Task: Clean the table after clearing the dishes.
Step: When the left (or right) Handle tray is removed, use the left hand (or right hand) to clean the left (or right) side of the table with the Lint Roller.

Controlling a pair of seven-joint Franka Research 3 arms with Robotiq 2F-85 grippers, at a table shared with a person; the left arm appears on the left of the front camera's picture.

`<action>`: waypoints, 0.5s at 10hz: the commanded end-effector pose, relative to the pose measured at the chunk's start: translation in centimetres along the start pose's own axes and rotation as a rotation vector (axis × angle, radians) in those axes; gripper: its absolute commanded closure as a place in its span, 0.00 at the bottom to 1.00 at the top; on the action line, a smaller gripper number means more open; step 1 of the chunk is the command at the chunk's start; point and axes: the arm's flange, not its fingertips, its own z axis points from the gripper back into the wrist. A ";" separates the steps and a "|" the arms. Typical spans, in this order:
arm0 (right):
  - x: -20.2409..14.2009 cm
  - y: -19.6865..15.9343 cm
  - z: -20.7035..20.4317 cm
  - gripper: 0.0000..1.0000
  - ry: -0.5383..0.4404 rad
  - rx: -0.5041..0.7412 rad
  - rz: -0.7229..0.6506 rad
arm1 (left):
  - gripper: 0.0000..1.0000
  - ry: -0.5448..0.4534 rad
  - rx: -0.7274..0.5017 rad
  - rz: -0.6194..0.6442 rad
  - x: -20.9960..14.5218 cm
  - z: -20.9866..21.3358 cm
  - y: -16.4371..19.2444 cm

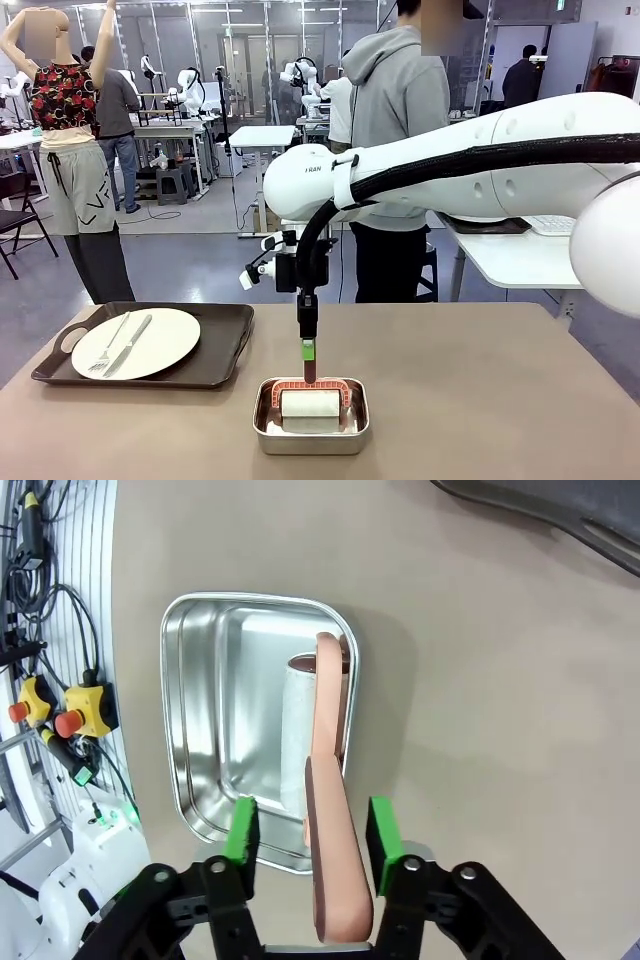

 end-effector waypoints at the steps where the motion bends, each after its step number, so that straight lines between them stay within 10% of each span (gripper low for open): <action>1: -0.3 0.8 0.3 0.64 0.013 -0.012 -0.009 | 0.00 -0.004 0.000 -0.007 -0.1 0.2 -0.1; 3: -0.4 0.8 0.4 0.83 0.020 -0.008 -0.014 | 0.00 -0.004 0.000 -0.007 -0.1 0.2 -0.1; 4: -0.4 0.8 0.6 0.78 0.021 -0.014 -0.014 | 0.00 -0.004 0.000 -0.007 -0.1 0.2 -0.1; 5: -0.4 1.0 0.9 1.00 0.023 -0.020 -0.016 | 0.00 -0.004 0.000 -0.007 -0.1 0.2 -0.1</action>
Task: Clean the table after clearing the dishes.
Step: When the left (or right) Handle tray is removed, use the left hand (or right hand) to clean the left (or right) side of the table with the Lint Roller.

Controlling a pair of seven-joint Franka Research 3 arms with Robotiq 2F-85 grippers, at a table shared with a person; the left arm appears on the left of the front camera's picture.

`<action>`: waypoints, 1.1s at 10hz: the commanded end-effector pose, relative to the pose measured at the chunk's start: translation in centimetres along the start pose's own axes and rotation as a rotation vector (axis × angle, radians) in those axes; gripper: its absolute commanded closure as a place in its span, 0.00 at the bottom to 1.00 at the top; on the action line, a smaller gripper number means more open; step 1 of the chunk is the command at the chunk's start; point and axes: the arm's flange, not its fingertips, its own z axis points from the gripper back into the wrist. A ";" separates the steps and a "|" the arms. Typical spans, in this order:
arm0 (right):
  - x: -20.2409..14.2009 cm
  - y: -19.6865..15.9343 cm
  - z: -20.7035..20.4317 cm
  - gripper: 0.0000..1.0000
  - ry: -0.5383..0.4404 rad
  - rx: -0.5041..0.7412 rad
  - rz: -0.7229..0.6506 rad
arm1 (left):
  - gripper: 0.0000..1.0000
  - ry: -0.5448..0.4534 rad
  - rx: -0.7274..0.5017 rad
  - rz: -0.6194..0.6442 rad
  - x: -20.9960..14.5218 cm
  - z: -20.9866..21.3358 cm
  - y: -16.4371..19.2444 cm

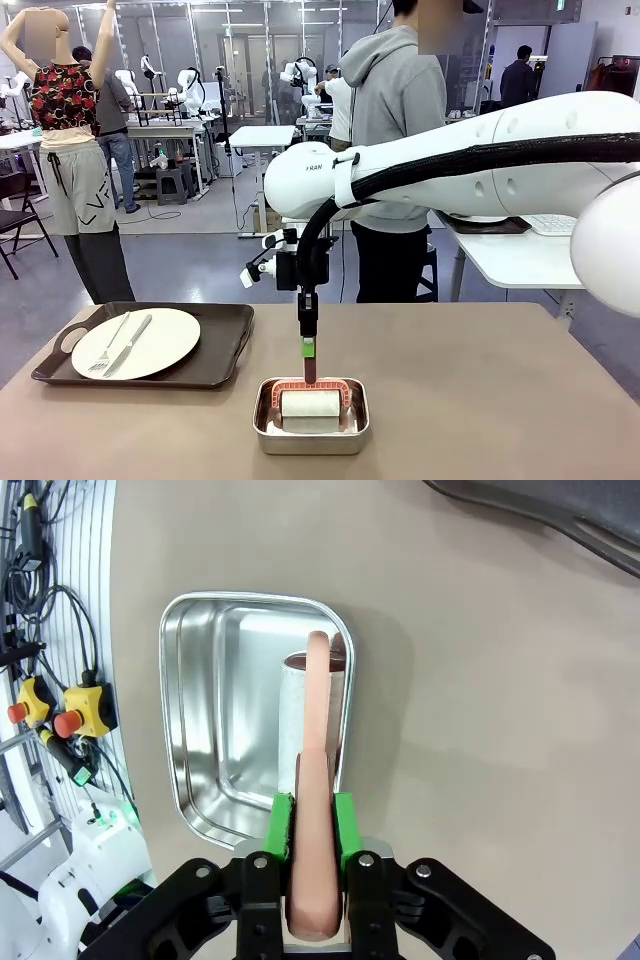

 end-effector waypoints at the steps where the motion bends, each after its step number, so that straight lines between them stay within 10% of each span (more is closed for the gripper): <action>1: -0.4 1.3 1.0 0.97 0.029 -0.022 -0.017 | 0.00 -0.004 0.000 -0.007 -0.1 0.2 -0.1; 11: -1.1 9.2 12.4 1.00 -0.004 -0.218 -0.027 | 0.00 -0.004 0.000 -0.007 -0.1 0.2 -0.1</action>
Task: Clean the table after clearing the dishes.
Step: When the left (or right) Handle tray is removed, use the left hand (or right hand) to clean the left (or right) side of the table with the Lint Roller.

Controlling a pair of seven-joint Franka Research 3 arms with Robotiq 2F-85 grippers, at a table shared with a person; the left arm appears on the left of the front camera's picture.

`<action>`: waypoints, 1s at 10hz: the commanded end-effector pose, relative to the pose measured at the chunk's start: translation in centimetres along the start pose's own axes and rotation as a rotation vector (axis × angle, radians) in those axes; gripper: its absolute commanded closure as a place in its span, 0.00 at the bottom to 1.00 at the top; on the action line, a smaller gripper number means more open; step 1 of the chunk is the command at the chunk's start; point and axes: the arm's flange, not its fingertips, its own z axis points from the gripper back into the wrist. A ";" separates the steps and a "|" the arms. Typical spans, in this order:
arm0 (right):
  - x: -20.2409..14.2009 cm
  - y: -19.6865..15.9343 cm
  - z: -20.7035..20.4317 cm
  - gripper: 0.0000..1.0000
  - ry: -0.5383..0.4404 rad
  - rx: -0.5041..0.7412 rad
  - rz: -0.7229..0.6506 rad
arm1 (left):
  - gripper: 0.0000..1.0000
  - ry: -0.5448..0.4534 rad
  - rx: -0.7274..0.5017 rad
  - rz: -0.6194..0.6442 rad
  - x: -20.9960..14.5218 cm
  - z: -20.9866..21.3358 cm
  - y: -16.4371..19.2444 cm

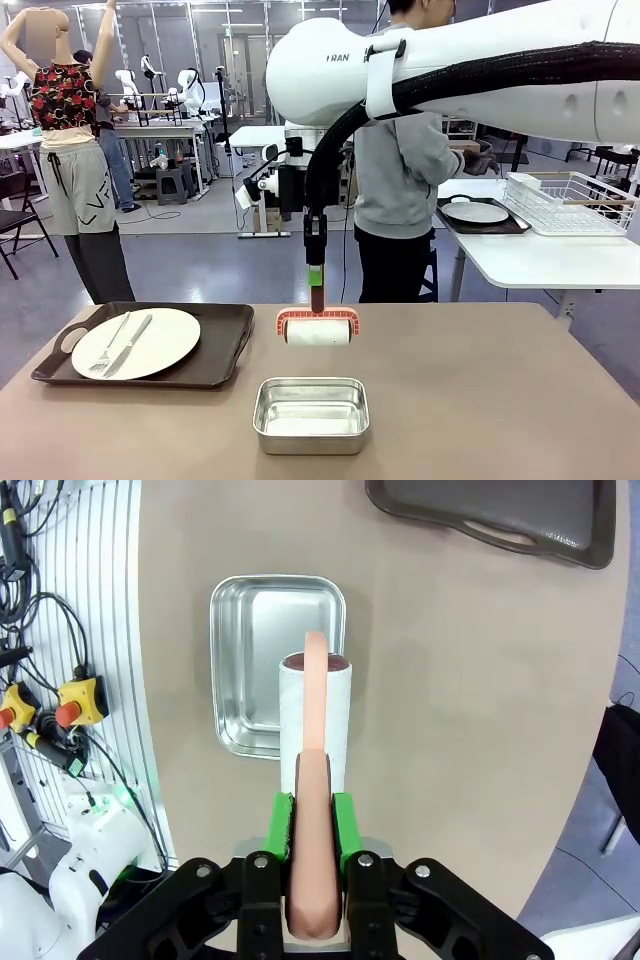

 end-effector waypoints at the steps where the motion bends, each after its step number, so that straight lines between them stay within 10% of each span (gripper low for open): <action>1: 0.1 -0.2 -0.6 1.00 0.003 0.013 0.010 | 0.00 -0.003 -0.001 -0.007 0.0 0.2 -0.1; 4: 0.1 -0.2 -0.6 1.00 0.003 0.013 0.010 | 0.00 -0.003 -0.001 -0.007 0.0 0.2 -0.1; 5: 0.1 -0.5 -0.8 0.79 0.005 0.014 -0.001 | 0.00 -0.003 -0.001 -0.007 0.0 0.2 -0.1; 10: -13.0 1.7 -3.8 0.79 -0.415 0.057 -0.721 | 0.00 -0.003 -0.001 -0.007 0.0 0.2 -0.1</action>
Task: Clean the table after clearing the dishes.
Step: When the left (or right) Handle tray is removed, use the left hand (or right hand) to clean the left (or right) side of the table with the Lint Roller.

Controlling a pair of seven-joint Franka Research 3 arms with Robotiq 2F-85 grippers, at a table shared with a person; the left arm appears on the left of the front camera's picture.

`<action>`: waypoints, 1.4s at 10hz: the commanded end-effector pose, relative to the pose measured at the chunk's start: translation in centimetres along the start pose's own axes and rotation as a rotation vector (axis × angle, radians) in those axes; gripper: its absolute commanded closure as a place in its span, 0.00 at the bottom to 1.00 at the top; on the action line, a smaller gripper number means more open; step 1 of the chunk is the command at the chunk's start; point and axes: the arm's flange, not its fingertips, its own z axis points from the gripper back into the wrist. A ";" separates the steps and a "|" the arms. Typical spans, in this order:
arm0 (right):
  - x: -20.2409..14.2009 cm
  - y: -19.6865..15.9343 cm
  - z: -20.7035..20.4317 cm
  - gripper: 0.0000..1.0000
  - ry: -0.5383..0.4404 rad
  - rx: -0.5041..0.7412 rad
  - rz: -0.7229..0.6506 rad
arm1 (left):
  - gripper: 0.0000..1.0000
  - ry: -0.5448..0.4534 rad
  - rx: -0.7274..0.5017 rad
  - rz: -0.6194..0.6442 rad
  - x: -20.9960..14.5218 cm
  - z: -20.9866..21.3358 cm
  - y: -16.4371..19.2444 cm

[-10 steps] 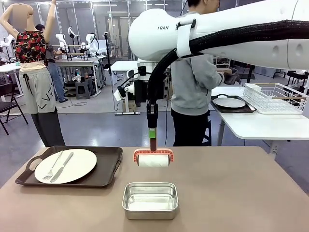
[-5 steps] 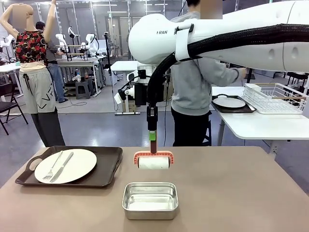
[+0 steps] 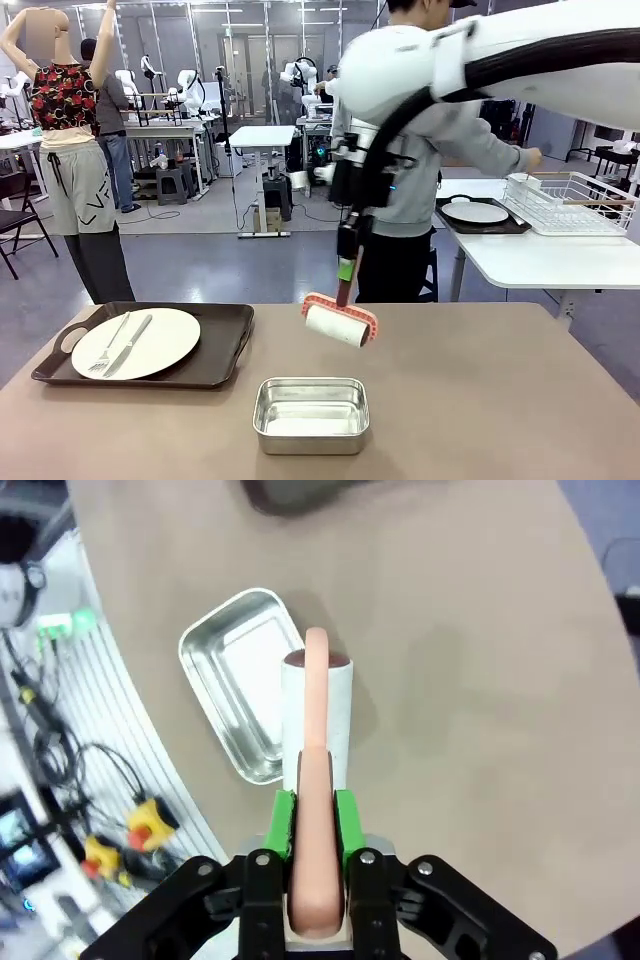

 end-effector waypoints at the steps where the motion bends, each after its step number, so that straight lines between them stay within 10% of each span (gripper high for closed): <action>1: -5.5 0.4 -2.7 0.79 -0.192 0.008 -0.314 | 0.00 -0.004 0.000 -0.007 -0.1 0.2 -0.1; 7: -14.7 -8.7 -1.9 0.79 -0.380 0.065 -0.785 | 0.00 -0.004 0.000 -0.007 -0.1 0.2 -0.1; 14: -14.9 -9.6 -1.9 0.79 -0.356 0.077 -0.743 | 0.00 -0.004 0.000 -0.007 -0.1 0.2 -0.1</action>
